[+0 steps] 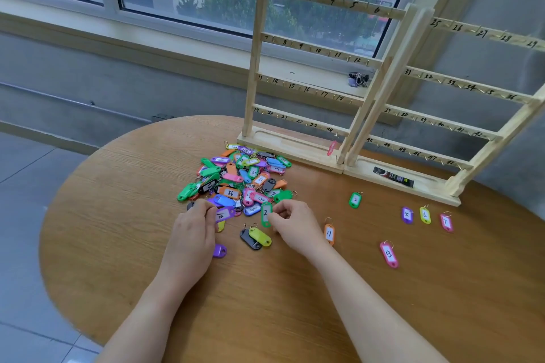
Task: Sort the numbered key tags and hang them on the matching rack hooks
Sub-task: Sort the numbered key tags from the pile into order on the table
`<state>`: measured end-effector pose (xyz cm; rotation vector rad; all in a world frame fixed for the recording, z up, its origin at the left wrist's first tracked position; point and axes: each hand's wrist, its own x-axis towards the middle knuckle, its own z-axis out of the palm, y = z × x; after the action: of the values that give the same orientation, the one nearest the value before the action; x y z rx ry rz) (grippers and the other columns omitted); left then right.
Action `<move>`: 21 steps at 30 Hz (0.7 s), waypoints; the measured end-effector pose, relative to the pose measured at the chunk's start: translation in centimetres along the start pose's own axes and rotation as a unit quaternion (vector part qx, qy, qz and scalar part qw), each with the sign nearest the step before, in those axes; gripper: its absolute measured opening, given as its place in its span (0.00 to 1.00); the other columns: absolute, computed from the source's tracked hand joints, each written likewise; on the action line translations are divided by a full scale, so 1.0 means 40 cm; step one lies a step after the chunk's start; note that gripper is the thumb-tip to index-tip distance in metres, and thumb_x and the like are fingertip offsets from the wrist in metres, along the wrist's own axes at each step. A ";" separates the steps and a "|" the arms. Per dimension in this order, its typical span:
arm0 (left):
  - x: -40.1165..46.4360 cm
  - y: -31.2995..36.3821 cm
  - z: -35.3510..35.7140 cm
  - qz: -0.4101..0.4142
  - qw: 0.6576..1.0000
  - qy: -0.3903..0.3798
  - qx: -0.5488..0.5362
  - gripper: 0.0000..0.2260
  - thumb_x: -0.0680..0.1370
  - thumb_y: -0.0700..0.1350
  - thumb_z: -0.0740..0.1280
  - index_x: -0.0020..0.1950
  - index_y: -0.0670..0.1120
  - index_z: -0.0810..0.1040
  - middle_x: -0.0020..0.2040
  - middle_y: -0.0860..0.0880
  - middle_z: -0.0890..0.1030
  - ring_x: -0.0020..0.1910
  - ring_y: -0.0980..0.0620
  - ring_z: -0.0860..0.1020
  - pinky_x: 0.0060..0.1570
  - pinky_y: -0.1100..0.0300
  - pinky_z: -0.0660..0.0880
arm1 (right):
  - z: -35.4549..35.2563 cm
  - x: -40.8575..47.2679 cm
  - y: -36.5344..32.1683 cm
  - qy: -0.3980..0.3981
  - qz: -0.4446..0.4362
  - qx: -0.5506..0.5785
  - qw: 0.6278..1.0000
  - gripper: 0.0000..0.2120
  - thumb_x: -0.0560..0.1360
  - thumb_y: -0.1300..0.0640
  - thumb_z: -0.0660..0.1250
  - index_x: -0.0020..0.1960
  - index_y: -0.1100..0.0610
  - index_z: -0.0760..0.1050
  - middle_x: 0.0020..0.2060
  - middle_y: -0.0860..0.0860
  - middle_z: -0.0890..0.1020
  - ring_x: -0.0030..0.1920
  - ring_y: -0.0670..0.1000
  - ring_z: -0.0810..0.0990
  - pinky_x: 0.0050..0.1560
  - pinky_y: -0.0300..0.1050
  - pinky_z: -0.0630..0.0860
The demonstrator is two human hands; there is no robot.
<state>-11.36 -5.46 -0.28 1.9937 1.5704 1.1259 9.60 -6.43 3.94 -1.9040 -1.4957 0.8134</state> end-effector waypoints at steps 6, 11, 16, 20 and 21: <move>-0.010 0.005 -0.013 -0.048 0.997 0.012 -0.055 0.04 0.83 0.40 0.60 0.54 0.50 0.70 0.42 0.51 0.78 0.42 0.44 0.77 0.45 0.47 0.72 | -0.029 -0.032 0.013 0.023 -0.005 0.056 0.998 0.05 0.78 0.57 0.67 0.46 0.58 0.80 0.39 0.57 0.85 0.34 0.46 0.81 0.35 0.38 0.73; -0.012 0.026 -0.025 -0.039 0.997 -0.003 -0.062 0.05 0.81 0.39 0.65 0.51 0.49 0.74 0.37 0.56 0.76 0.34 0.57 0.73 0.37 0.58 0.69 | -0.067 -0.060 0.048 0.037 -0.013 0.070 0.997 0.08 0.79 0.56 0.68 0.44 0.57 0.80 0.33 0.52 0.84 0.31 0.43 0.80 0.39 0.39 0.75; -0.011 0.026 -0.032 -0.045 0.996 -0.018 -0.075 0.04 0.79 0.40 0.69 0.50 0.49 0.78 0.32 0.50 0.75 0.31 0.52 0.70 0.32 0.62 0.66 | -0.129 -0.067 0.086 0.062 -0.012 0.070 0.996 0.07 0.80 0.55 0.68 0.46 0.56 0.81 0.33 0.50 0.83 0.32 0.42 0.80 0.38 0.37 0.75; -0.009 0.031 -0.029 -0.046 0.995 -0.027 -0.079 0.03 0.81 0.41 0.68 0.50 0.49 0.79 0.33 0.44 0.77 0.35 0.48 0.72 0.34 0.58 0.67 | -0.158 -0.055 0.124 0.086 0.001 0.066 0.994 0.08 0.80 0.55 0.68 0.43 0.54 0.81 0.31 0.49 0.82 0.31 0.45 0.78 0.38 0.46 0.76; -0.009 0.031 -0.027 -0.048 0.995 -0.028 -0.082 0.04 0.81 0.41 0.68 0.50 0.50 0.79 0.35 0.45 0.78 0.36 0.48 0.72 0.34 0.58 0.67 | -0.164 -0.053 0.131 0.092 0.005 0.070 0.993 0.08 0.80 0.55 0.68 0.42 0.53 0.80 0.31 0.48 0.82 0.32 0.45 0.78 0.38 0.46 0.75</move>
<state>-11.40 -6.38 1.13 1.8091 1.4786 1.1150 17.46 -10.02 4.48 -1.8314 -1.2856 0.7062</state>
